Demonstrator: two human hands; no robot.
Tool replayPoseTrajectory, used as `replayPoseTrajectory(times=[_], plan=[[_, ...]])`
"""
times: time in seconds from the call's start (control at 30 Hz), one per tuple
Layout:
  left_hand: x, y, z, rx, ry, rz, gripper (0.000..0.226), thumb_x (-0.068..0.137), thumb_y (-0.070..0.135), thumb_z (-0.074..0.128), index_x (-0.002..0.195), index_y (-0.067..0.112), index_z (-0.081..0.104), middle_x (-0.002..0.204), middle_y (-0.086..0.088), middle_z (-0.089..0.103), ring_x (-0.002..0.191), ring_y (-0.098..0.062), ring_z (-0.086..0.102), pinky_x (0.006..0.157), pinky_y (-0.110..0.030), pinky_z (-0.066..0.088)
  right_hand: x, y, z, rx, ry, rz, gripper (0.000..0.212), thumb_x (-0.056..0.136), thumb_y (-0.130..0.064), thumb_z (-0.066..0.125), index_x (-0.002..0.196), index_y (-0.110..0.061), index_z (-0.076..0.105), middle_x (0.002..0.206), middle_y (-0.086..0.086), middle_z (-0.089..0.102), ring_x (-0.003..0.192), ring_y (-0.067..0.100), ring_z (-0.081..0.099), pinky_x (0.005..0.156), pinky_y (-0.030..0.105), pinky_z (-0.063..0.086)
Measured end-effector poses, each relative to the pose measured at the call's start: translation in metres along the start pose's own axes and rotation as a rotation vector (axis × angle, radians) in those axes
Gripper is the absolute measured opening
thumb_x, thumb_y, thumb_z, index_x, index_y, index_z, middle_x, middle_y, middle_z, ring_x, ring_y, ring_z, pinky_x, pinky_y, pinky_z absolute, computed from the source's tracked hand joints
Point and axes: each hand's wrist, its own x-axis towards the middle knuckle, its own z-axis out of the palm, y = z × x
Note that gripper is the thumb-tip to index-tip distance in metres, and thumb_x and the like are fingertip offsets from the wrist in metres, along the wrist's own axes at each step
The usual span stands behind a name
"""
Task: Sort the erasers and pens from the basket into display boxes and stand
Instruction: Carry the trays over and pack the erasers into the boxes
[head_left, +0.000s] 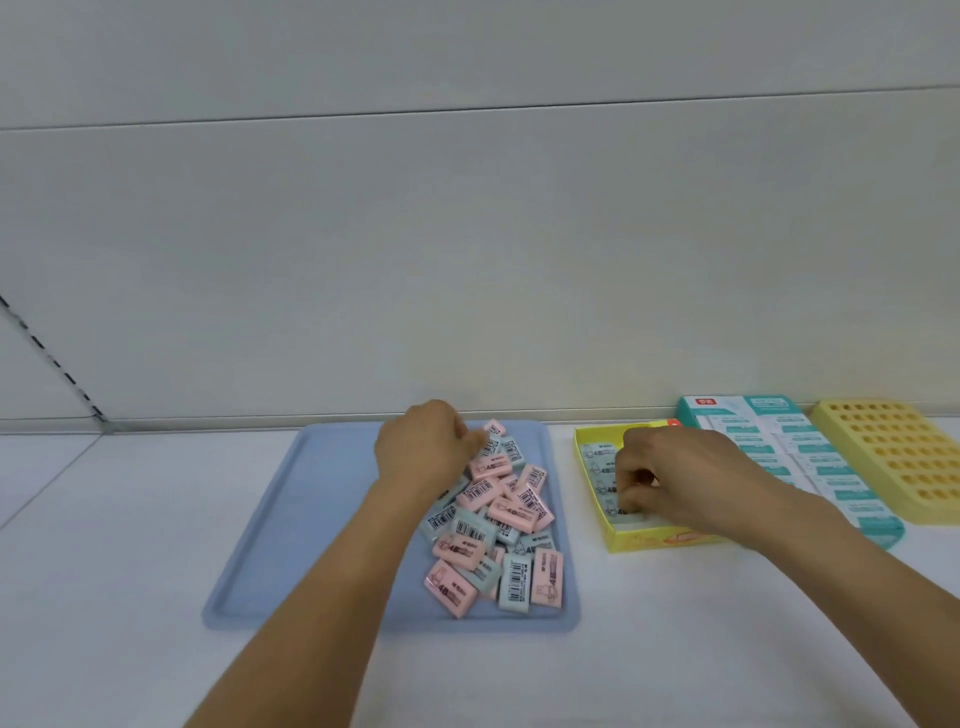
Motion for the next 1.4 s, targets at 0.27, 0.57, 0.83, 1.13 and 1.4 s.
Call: replayPoseTrajectory(times=[0.27,0.57,0.83,1.13,1.4], plan=[[0.026,0.013,-0.004,0.049,-0.220,-0.015,0.044,0.070,0.053,0.078,0.080,0.011,0.069,0.073,-0.001,0.070,0.077,-0.021,0.069,0.063,-0.029,0.048,0.076,-0.062,-0.009,0.069,0.140,0.076,0.018,0.089,-0.034,0.062,0.094,-0.017,0.067,0.100,0.002,0.067,0.094,0.025,0.062,0.067,0.027,0.040],[0.007,-0.008,-0.001,-0.601,0.013,-0.138,0.018,0.077,0.022,0.077,0.076,0.008,0.065,0.070,-0.007,0.072,0.064,-0.021,0.071,0.066,-0.039,0.060,0.101,-0.069,0.006,0.230,-0.053,0.177,0.032,0.073,-0.035,0.074,0.076,-0.015,0.048,0.084,0.003,0.058,0.082,0.025,0.058,0.064,0.030,0.043],[-0.039,-0.007,-0.018,-1.516,-0.352,-0.305,0.008,0.093,0.015,0.056,0.092,0.008,0.055,0.072,-0.008,0.051,0.056,-0.018,0.054,0.046,-0.027,0.050,0.056,-0.051,0.009,0.555,0.483,-0.172,0.016,0.082,-0.017,0.066,0.082,-0.022,0.051,0.074,-0.008,0.058,0.068,0.015,0.056,0.065,0.042,0.050],[-0.060,0.021,-0.018,-1.310,-0.408,-0.058,0.006,0.083,0.013,0.070,0.084,0.007,0.071,0.076,-0.006,0.068,0.045,-0.006,0.035,0.036,-0.014,0.024,0.005,-0.039,0.002,0.648,0.612,-0.273,0.020,0.082,-0.014,0.074,0.096,-0.021,0.062,0.099,-0.010,0.060,0.088,0.011,0.063,0.076,0.027,0.052],[-0.060,0.037,-0.016,-1.215,-0.394,0.013,0.006,0.086,0.010,0.067,0.090,0.007,0.070,0.076,-0.006,0.070,0.049,-0.010,0.033,0.039,-0.016,0.026,-0.010,-0.033,-0.013,1.189,0.429,0.038,0.023,0.081,-0.003,0.073,0.097,-0.019,0.071,0.082,0.002,0.071,0.068,0.015,0.067,0.071,0.025,0.055]])
